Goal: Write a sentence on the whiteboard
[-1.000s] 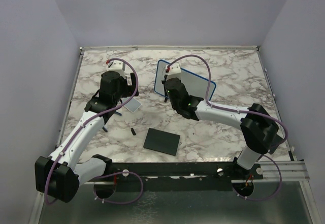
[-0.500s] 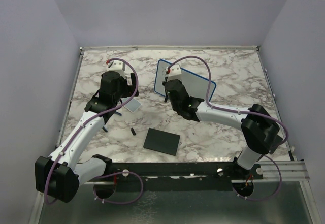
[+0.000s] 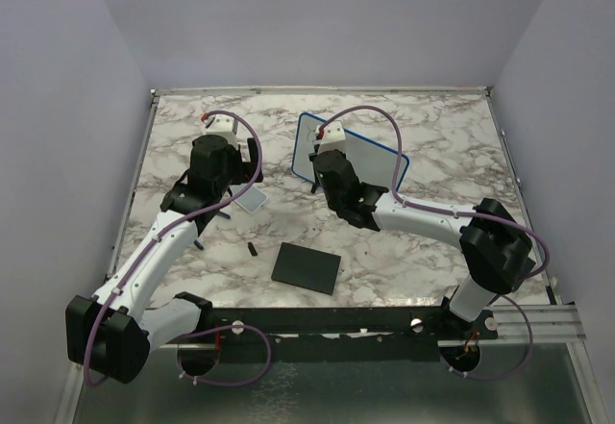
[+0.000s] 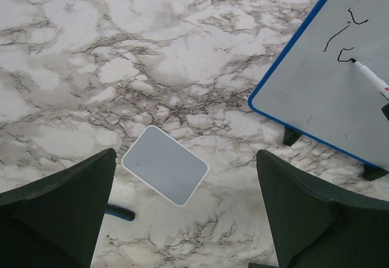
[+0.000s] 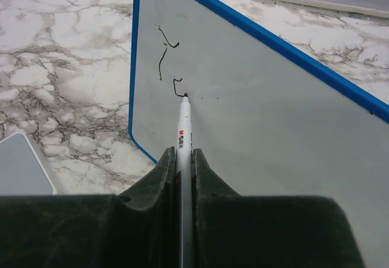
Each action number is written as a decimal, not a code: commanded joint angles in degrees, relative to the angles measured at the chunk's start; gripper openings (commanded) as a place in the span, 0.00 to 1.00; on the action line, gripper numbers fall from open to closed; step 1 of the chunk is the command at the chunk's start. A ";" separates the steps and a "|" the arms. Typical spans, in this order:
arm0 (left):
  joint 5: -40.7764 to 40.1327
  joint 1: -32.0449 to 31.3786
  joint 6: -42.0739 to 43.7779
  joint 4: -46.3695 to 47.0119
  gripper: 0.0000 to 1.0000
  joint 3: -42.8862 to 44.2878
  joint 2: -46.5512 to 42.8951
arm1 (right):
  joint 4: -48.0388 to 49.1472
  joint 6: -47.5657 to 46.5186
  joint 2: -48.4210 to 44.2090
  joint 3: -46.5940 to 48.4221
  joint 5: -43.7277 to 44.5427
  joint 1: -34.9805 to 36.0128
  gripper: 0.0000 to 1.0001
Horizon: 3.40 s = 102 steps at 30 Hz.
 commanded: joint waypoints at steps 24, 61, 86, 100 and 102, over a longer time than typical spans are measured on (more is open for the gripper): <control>0.80 -0.25 0.59 0.69 0.99 -0.66 -1.15 | 2.50 -2.43 1.28 2.80 0.93 0.09 0.00; 0.71 -0.29 0.60 0.69 0.99 -0.66 -1.07 | 1.58 -2.46 -3.93 -1.79 2.64 0.97 0.00; 0.71 -0.30 0.67 0.74 0.99 -0.66 -1.15 | 0.59 -2.25 -0.86 -0.01 1.56 0.19 0.00; 0.71 -0.31 0.62 0.73 0.99 -0.66 -1.24 | -1.21 -0.82 -0.70 -0.66 0.98 0.18 0.00; 0.71 -0.34 0.65 0.73 0.99 -0.66 -1.24 | -1.39 -0.75 -0.72 -0.70 0.89 0.18 0.00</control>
